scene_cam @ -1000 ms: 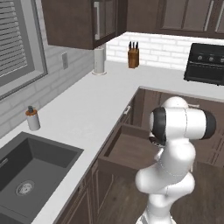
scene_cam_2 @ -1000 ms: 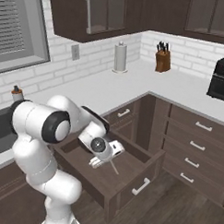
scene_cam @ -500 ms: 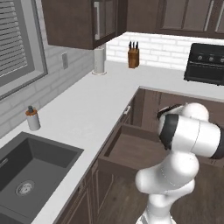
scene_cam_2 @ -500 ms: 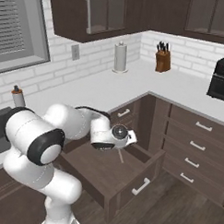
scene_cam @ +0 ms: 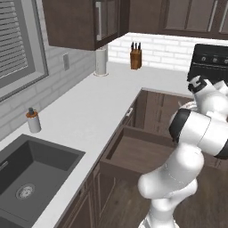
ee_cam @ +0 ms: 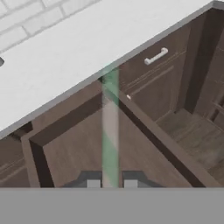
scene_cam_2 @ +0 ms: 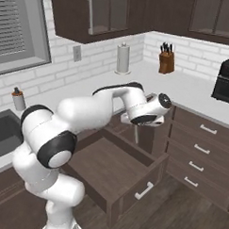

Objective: Take a straw from the drawer in front and place it inside the glass cup on the dining counter.

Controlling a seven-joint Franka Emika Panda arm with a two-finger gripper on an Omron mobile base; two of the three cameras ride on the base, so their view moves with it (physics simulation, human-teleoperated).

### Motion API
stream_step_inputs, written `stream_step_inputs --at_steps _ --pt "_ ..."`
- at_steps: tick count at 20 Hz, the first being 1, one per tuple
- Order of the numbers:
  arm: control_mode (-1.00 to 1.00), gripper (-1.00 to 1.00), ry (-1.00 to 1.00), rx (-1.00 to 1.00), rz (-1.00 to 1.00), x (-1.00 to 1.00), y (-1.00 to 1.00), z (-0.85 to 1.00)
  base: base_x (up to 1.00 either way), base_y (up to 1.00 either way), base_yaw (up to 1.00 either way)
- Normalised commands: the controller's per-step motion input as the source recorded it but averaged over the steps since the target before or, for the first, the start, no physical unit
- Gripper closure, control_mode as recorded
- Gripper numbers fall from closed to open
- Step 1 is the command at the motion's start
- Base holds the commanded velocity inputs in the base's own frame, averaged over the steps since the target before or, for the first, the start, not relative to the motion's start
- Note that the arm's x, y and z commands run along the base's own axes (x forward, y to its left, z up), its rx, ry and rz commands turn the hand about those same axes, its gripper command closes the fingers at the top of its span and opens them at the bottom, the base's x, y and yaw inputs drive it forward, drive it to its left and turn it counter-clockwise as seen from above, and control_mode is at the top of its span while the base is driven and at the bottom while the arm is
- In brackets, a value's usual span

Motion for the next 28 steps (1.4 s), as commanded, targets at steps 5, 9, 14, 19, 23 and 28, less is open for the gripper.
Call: stream_step_inputs --at_steps 5,9,14,19,23,28 --pt "-1.00 1.00 -0.30 -0.04 -0.03 -0.94 0.64 0.34 0.00 0.00 0.00" --pt "-1.00 1.00 -0.56 -0.20 -0.07 -1.00 1.00 -0.12 0.00 0.00 0.00" --pt "-1.00 1.00 -0.49 -0.47 -0.03 -0.97 1.00 -0.21 0.00 0.00 0.00" --pt "-1.00 1.00 -0.07 -0.59 0.00 -0.49 1.00 0.00 0.00 0.00 0.00" --pt "-1.00 1.00 0.15 -0.38 0.04 -0.02 0.59 0.00 0.00 0.00 0.00" --pt "-1.00 1.00 0.08 -0.11 0.06 0.00 0.04 -0.11 0.00 0.00 0.00"
